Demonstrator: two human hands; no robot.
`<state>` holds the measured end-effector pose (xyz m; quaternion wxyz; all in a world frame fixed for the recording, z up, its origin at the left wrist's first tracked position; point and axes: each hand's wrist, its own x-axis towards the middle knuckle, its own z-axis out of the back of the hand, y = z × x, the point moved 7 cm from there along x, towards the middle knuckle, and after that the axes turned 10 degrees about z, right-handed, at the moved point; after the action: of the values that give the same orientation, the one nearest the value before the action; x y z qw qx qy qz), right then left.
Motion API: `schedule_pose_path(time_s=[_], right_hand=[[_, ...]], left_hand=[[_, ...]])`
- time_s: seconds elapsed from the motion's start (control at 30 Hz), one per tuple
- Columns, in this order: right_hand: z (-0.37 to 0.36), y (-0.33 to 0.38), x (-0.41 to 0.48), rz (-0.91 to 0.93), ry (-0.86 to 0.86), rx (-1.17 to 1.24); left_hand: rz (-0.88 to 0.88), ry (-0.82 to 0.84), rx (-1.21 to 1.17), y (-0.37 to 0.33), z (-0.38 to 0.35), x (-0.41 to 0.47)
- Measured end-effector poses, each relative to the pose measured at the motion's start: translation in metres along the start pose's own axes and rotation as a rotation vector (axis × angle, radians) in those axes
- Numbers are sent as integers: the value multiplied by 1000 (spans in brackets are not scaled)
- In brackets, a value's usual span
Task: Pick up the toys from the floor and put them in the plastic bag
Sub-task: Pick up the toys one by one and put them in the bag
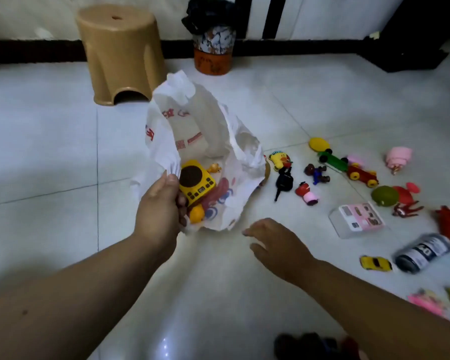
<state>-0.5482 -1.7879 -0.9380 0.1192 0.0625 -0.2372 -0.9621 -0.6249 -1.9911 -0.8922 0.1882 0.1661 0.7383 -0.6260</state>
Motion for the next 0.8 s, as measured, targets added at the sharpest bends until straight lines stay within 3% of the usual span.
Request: schedule_pose_path(time_s=[0.13,0.3,0.43,0.63,0.8], right_hand=[[-60,-53,-116,-210,568,-43],[-92,-64,-173,-321,740,-43],[-116,-64,-178,-353,738,-94],[-118,-67,-162,-377,573,-182],[-101,-66,-152,-459,462,91]], left_hand=[[7,13,16,11,-3,-6],[52,83,51,33,-11,-19],[98,148,62,46,-14,-29],[120,136,11,43,-12,-36],[121,115,6,40,-3,-38]])
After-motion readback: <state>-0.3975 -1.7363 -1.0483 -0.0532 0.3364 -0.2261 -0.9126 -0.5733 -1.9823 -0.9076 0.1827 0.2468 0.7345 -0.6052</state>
